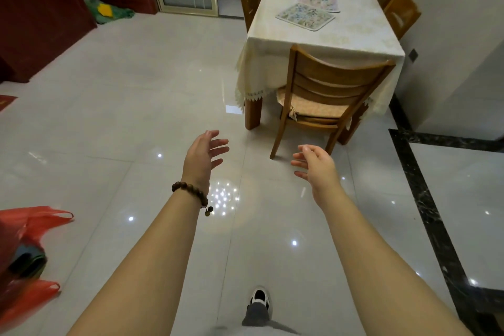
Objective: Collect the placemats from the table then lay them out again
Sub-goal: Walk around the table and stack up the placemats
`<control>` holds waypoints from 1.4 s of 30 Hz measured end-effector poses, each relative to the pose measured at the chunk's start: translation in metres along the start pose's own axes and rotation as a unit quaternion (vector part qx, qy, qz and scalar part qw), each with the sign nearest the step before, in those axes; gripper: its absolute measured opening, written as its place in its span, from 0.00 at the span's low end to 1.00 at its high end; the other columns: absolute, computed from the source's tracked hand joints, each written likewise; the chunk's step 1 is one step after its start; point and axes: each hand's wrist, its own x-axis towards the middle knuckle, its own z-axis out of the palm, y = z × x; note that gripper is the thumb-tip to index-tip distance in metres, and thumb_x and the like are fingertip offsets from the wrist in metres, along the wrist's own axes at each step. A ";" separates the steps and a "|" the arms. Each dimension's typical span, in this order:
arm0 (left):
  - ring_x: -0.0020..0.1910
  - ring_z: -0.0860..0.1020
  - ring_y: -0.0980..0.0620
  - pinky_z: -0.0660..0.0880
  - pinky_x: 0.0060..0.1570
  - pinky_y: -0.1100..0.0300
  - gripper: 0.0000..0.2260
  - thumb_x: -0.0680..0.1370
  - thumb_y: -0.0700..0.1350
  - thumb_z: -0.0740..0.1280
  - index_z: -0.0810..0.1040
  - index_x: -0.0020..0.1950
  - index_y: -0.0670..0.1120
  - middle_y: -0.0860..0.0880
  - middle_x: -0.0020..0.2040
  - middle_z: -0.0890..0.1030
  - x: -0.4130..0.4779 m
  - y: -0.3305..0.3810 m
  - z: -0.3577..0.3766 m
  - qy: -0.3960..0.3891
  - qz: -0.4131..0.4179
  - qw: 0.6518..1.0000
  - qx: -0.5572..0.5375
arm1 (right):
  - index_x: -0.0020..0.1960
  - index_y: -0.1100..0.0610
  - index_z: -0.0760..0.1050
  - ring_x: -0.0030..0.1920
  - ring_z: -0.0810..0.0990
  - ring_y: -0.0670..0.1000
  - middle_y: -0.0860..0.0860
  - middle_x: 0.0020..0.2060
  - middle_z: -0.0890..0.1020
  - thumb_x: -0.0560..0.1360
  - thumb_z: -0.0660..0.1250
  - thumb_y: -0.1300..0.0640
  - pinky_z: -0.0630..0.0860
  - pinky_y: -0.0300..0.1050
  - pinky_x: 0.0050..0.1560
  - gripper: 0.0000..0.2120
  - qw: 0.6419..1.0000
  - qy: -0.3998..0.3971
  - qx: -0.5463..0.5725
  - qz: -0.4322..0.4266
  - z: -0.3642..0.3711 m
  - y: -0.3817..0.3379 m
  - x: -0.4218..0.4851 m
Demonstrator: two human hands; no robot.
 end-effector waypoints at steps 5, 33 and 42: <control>0.52 0.82 0.49 0.75 0.53 0.52 0.14 0.80 0.53 0.56 0.78 0.56 0.50 0.47 0.51 0.84 0.063 0.013 0.011 0.020 0.000 1.000 -0.003 | 0.50 0.48 0.75 0.49 0.82 0.50 0.52 0.48 0.81 0.81 0.57 0.52 0.79 0.43 0.43 0.08 1.000 -0.017 -0.008 0.004 0.027 -0.022 0.068; 0.51 0.82 0.51 0.75 0.54 0.51 0.12 0.80 0.52 0.57 0.78 0.56 0.50 0.48 0.51 0.84 0.504 0.119 -0.069 0.014 -0.033 0.999 -0.010 | 0.52 0.53 0.75 0.45 0.82 0.49 0.53 0.46 0.81 0.81 0.59 0.55 0.80 0.46 0.48 0.07 0.999 0.006 0.035 0.040 0.320 -0.143 0.401; 0.51 0.82 0.50 0.76 0.53 0.52 0.12 0.80 0.52 0.57 0.77 0.56 0.50 0.48 0.51 0.84 0.615 0.126 -0.040 -0.009 -0.049 0.999 0.003 | 0.56 0.56 0.76 0.48 0.82 0.52 0.55 0.49 0.81 0.81 0.59 0.55 0.80 0.51 0.50 0.09 0.997 0.033 0.043 0.053 0.346 -0.155 0.501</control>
